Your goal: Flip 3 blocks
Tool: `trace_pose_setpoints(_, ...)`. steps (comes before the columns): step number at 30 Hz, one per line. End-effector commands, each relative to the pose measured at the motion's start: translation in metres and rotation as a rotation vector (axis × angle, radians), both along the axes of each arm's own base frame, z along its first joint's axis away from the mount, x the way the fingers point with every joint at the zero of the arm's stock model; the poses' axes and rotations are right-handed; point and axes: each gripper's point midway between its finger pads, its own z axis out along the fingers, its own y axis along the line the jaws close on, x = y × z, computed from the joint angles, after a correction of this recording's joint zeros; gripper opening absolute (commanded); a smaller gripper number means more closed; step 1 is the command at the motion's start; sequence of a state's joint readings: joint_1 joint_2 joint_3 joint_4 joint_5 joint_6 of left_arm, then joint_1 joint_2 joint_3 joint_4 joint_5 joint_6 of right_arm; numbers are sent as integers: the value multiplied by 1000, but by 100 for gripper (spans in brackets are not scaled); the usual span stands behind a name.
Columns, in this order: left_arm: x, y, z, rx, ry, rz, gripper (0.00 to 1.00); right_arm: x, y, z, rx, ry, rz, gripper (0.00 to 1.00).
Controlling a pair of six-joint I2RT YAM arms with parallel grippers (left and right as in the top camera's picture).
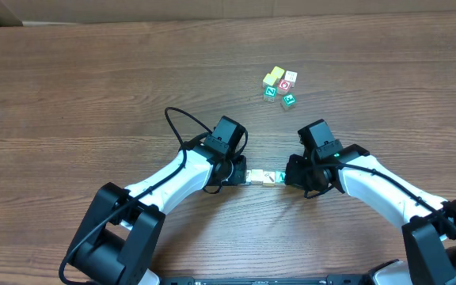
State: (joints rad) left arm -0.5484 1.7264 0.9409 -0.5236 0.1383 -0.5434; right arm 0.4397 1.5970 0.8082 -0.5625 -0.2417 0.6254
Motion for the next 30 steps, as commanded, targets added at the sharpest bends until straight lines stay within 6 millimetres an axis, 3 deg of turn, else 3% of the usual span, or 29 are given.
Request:
trace_pose_setpoints(1,-6,0,-7,4,22,-11,4,-2,7,0,5,-9,20,4)
trace_pose_setpoints(20,-1,-2,-6,-5,1,-16,4,-11,6,-2,-3,41,-20,4)
trace_pose_setpoints(30,7,-1,-5,5,-36,-19,4,-20,19,-1,12,54,0,4)
